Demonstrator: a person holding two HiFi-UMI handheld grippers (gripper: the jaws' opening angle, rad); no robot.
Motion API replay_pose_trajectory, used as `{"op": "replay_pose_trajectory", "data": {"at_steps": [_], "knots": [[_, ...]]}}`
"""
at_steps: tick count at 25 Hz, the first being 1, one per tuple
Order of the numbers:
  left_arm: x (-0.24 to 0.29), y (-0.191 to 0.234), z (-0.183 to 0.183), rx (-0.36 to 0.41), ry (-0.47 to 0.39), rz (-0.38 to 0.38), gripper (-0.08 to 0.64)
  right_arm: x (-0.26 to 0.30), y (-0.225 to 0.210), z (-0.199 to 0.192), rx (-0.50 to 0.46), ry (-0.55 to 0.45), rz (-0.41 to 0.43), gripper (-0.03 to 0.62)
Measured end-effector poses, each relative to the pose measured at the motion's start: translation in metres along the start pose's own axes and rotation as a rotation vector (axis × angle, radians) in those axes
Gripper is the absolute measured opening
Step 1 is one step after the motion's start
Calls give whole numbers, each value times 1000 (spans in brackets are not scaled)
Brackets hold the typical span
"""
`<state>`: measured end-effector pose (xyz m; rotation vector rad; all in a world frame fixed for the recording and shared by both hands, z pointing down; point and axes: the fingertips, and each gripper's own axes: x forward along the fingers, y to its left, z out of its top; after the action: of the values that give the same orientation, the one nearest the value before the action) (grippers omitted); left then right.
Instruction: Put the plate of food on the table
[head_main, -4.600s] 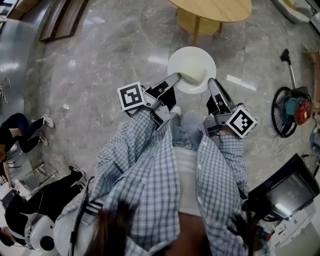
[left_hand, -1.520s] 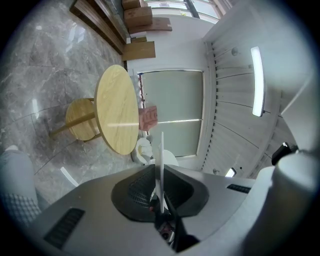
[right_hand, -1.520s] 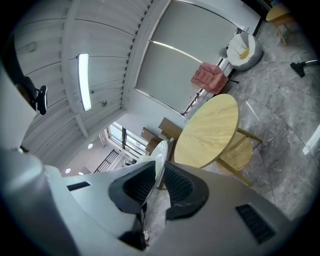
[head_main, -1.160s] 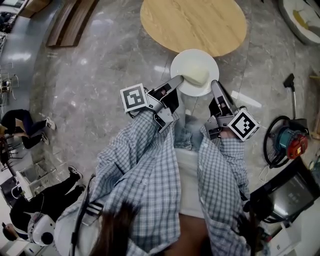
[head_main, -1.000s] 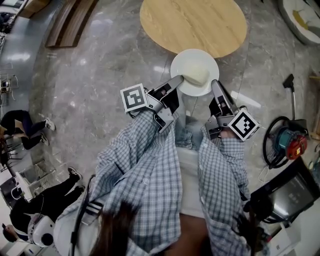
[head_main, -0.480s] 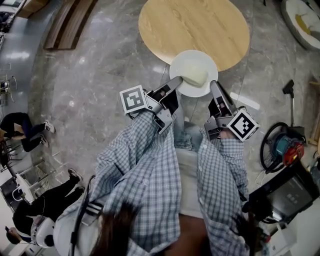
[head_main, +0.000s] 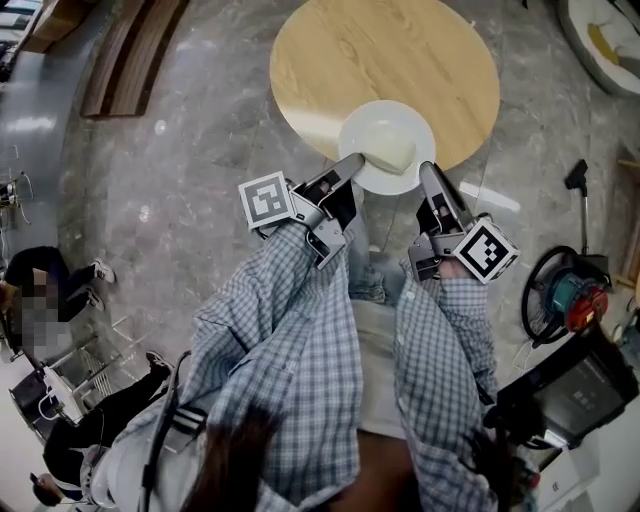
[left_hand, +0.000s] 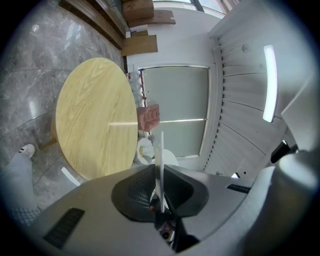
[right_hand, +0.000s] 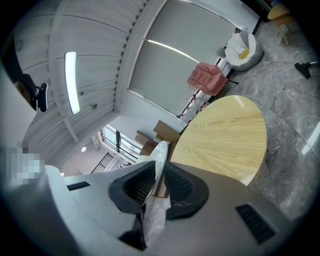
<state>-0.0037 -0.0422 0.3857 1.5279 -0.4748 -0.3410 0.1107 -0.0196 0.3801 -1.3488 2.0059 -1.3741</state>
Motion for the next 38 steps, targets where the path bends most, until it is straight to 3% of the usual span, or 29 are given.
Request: {"op": "replay_pose_trajectory", "data": {"at_steps": [6,13,19,38], "knots": [[16,1,15,-4,21,-13,32,12,-8,13,-6,-19,-38,61],[43,9,76,-31,30,-4,32,73,-15,36,22,-12,-68,61],[53,17,102,-23,49,7,32,99,-22,42,9,-5,-89,61],[75,20,101,-18,82,18,33,97,-37,55,34,-19,-123,61]]}}
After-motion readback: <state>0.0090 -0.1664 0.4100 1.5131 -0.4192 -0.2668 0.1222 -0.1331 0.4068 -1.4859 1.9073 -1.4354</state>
